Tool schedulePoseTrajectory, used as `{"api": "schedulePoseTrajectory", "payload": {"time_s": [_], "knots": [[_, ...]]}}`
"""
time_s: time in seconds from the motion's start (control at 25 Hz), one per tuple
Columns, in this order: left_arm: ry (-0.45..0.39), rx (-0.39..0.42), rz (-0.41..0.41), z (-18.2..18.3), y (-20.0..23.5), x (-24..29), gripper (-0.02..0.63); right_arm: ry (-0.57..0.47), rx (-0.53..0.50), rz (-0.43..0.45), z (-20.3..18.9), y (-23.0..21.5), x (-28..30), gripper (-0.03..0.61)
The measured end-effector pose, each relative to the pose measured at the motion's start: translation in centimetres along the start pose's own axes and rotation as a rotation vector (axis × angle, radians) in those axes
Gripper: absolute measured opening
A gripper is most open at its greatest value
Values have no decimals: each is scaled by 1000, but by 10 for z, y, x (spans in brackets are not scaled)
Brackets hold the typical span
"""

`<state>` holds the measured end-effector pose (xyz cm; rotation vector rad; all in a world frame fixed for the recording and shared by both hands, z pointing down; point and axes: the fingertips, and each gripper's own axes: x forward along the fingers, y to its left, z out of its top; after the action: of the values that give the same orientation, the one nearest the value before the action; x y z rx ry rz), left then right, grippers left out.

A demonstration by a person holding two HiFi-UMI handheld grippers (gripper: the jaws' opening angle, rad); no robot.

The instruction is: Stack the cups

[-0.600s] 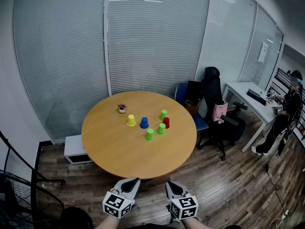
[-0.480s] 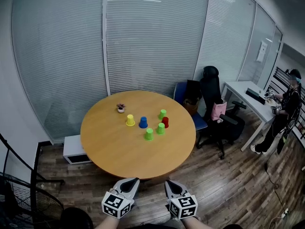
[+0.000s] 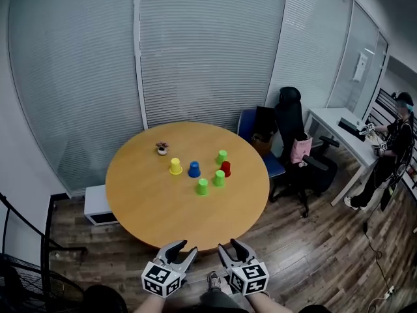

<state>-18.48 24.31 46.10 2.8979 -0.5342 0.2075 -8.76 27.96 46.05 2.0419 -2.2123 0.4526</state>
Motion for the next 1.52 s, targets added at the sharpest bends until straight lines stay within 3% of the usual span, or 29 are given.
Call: {"api": "schedulePoseTrajectory", "payload": {"time_s": [0.52,0.84,1.12,1.52], "knots": [[56,-59,152,-1,83,107,138,81,-11,98,8,-93,105,153],[90,-65,229,2,112,150,144,96,-13,177,22,-126,156,153],[126,-42,205,8,147,178,161,85,3,170,32,-137,190,153],[199,-39,89,-10,187,229,198,119,40,62,19,-149,214,153]]}}
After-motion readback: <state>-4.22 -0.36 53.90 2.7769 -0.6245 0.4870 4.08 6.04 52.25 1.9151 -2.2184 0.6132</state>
